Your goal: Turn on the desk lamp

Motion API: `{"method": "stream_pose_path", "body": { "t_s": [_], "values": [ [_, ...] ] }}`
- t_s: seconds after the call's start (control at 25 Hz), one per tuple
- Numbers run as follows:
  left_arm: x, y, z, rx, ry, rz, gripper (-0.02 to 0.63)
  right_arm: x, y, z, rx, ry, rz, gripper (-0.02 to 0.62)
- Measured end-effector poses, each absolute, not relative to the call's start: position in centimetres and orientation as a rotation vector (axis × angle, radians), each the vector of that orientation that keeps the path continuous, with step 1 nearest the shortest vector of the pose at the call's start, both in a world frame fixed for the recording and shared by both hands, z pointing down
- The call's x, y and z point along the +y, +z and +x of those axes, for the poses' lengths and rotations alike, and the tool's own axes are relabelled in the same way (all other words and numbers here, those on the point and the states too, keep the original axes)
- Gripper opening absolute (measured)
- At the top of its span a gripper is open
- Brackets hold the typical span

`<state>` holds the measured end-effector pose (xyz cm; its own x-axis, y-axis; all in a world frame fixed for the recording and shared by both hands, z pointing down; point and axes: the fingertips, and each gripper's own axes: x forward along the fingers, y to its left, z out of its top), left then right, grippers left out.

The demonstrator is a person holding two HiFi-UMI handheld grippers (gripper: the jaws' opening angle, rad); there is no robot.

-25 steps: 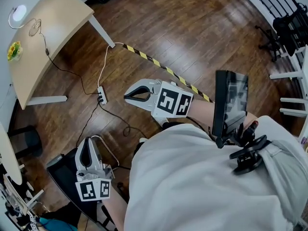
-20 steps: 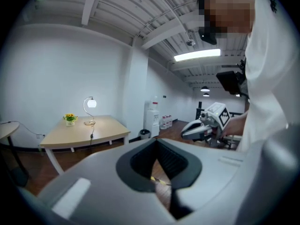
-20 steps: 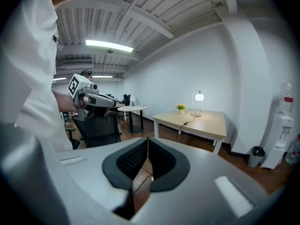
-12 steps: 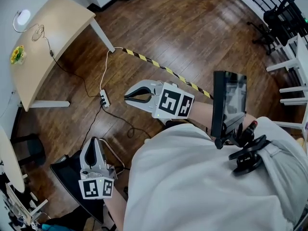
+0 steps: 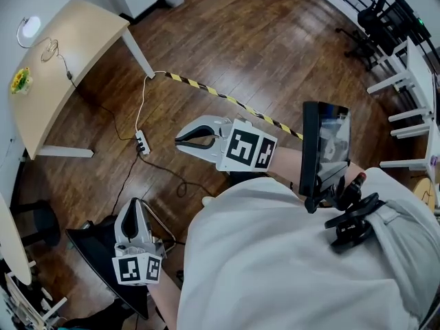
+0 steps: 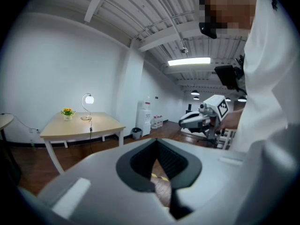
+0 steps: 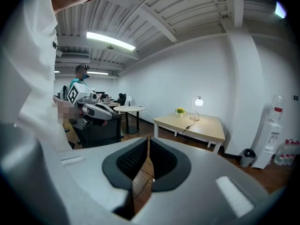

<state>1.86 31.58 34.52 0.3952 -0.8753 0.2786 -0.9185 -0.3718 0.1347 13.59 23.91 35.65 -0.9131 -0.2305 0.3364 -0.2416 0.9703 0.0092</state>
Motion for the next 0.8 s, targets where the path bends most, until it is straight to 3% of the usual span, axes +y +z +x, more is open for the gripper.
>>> {"method": "stream_pose_path", "body": {
  "t_s": [0.8],
  "values": [
    [35.0,35.3,2.1,-1.514,0.230,2.425,0.020,28.1,34.9,13.6,-2.764,-0.002,0.394,0.006]
  ]
}}
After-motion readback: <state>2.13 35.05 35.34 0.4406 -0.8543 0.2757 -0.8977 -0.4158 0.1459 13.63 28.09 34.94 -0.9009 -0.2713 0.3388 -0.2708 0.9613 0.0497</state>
